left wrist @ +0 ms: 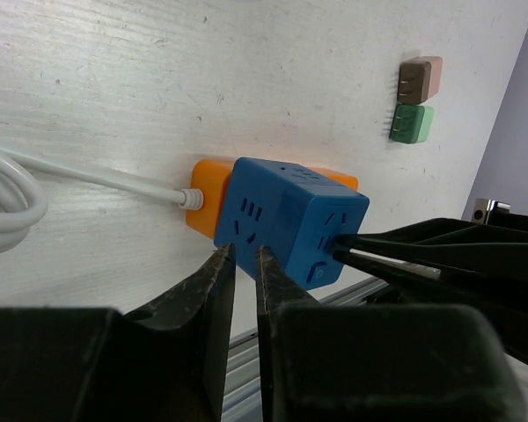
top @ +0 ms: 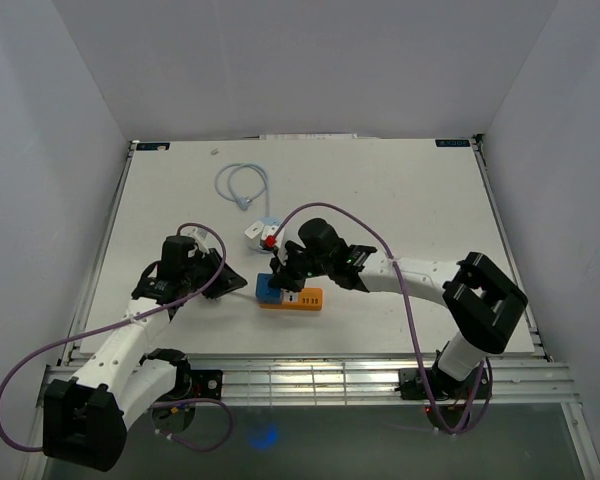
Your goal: Insert the plug
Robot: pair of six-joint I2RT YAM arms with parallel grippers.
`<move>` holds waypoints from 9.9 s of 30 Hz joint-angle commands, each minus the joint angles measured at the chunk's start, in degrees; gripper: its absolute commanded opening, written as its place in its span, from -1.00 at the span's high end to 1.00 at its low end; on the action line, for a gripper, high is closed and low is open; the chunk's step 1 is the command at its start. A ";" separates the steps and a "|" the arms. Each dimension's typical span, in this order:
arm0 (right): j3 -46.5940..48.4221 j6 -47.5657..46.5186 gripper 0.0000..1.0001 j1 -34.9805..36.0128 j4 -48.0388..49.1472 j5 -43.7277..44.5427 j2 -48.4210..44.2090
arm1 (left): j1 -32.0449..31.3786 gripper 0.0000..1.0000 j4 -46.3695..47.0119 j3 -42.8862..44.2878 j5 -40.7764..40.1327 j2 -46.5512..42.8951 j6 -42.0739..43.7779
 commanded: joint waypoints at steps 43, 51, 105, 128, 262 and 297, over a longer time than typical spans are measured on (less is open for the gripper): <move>3.81 59.74 -0.79 -31.17 -37.03 34.36 -10.90 | 0.34 -0.29 -2.23 7.12 1.21 -3.98 5.17; 6.02 70.92 -0.79 -31.16 -42.77 36.56 -7.21 | 0.34 -0.29 -1.79 7.29 1.12 -3.45 5.26; 8.13 92.12 -0.09 -25.45 -38.29 42.71 8.26 | 0.34 -0.28 -1.18 7.47 2.09 -4.06 5.69; 7.25 76.74 -0.33 -27.21 -30.82 44.83 1.04 | 0.25 -0.46 4.10 11.86 8.15 -0.37 7.81; -0.40 -2.19 0.84 -16.14 14.80 -16.18 -5.80 | -6.78 -0.82 10.35 29.35 15.72 23.80 6.64; 6.02 -7.29 0.84 -12.62 3.63 -10.28 -2.90 | -10.38 -0.11 -8.82 41.83 8.67 31.53 21.08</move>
